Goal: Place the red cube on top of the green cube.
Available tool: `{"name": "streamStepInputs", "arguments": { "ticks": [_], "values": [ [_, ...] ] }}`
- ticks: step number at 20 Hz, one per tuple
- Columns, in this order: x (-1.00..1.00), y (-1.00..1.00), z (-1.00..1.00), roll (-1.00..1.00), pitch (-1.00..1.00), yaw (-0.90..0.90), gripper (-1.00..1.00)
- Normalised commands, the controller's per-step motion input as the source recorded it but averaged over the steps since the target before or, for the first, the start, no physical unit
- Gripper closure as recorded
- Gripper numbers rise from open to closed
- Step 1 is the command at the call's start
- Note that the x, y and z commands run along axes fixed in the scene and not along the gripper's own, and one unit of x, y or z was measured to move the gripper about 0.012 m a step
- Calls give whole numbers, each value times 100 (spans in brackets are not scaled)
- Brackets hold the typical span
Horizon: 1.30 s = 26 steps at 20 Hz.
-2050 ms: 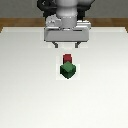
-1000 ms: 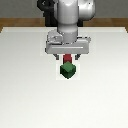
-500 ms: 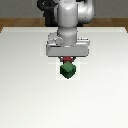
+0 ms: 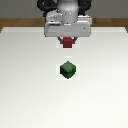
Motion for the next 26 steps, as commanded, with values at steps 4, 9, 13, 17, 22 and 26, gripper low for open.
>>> {"name": "streamStepInputs", "arguments": {
  "ticks": [4,9,13,17,22,26],
  "values": [
    [25,0,25,0,0,0,100],
    [100,0,0,0,0,0,100],
    [0,0,0,0,0,0,100],
    [0,0,-25,0,0,0,100],
    [0,0,-80,0,0,0,100],
    [0,0,0,0,0,0,-100]
  ]
}}
